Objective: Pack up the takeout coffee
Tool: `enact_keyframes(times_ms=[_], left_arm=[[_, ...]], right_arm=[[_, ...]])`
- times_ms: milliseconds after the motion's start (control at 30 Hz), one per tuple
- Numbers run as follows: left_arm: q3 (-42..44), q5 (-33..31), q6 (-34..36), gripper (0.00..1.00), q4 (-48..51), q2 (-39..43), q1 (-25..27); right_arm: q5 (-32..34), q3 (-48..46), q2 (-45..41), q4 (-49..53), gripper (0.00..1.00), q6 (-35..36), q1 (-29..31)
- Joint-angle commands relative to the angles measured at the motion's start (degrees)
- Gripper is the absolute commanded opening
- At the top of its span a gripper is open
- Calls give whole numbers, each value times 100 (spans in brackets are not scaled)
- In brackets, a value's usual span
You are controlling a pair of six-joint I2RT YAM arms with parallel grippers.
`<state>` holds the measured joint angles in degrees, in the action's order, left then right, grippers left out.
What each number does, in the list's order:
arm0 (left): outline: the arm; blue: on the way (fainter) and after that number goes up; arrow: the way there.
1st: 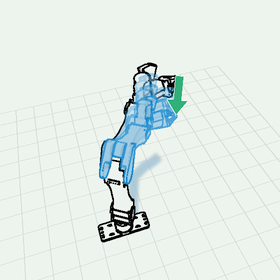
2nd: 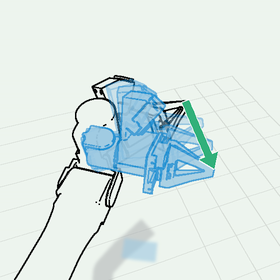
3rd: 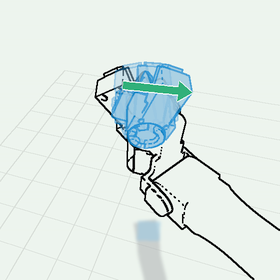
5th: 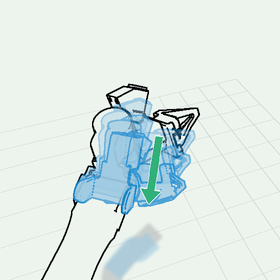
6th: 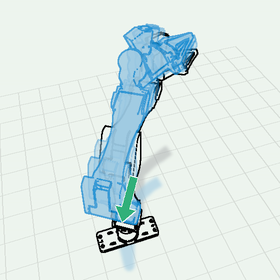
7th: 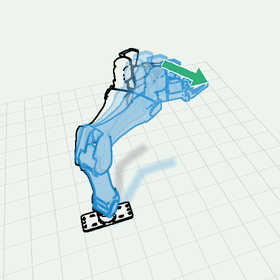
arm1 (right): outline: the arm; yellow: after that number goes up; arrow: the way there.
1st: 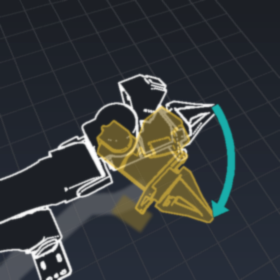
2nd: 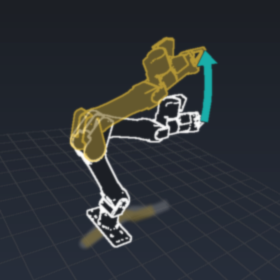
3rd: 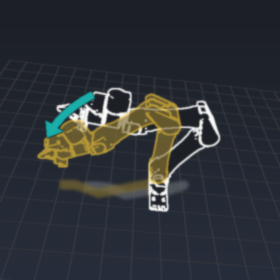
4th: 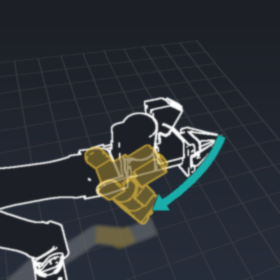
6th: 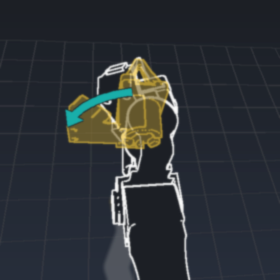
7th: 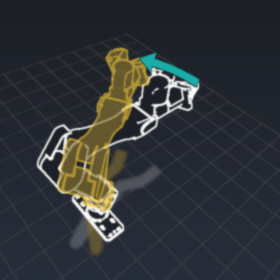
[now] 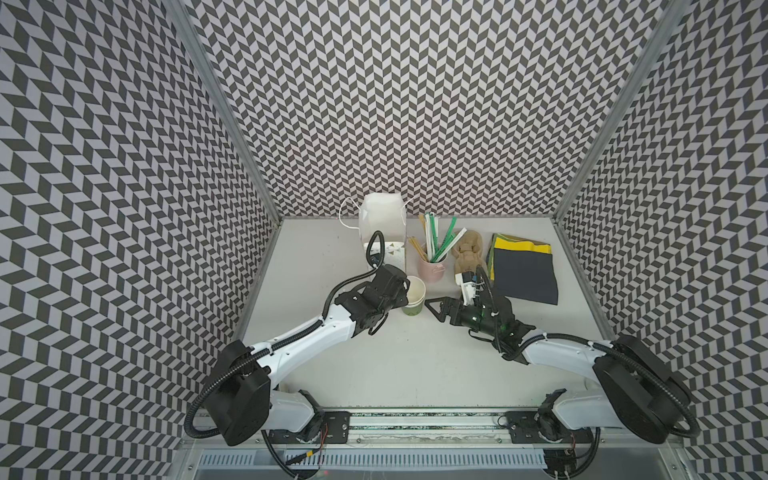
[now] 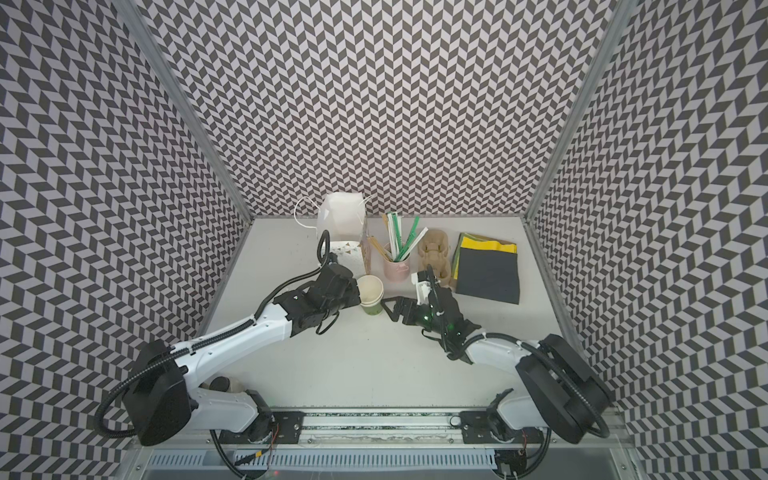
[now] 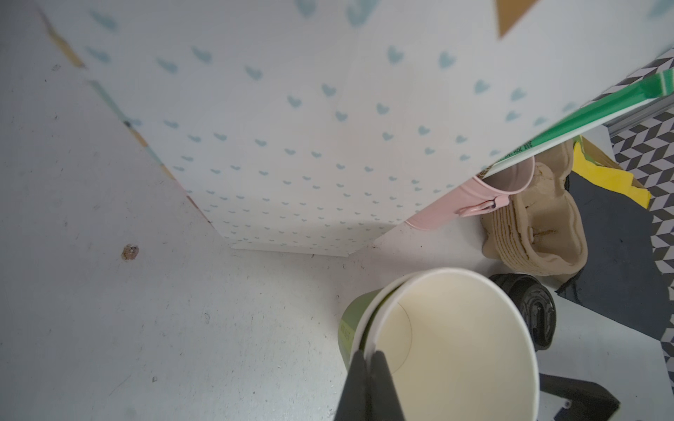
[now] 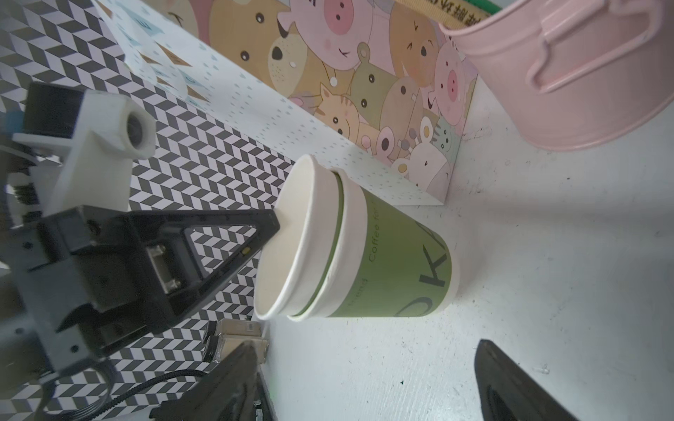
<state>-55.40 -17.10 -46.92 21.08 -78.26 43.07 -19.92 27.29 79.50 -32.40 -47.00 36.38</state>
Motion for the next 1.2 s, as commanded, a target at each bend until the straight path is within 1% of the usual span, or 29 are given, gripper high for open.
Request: enact_keyframes(times_ms=[0,400,633,900,1167], left_arm=[[38,13,-186,0,-196,101,-36],[126,106,-270,0,-236,188,-35],[218,163,-274,0,-295,255,-36],[304,277,-289,0,-385,311,-32],[205,322,-311,0,-429,409,-35]], right_arm=[[-135,-6,87,-660,91,-213,39],[-100,149,493,-733,91,-270,36],[-21,210,545,-785,91,-276,36],[-29,316,873,-865,91,-332,36],[67,339,1067,-891,91,-379,36]])
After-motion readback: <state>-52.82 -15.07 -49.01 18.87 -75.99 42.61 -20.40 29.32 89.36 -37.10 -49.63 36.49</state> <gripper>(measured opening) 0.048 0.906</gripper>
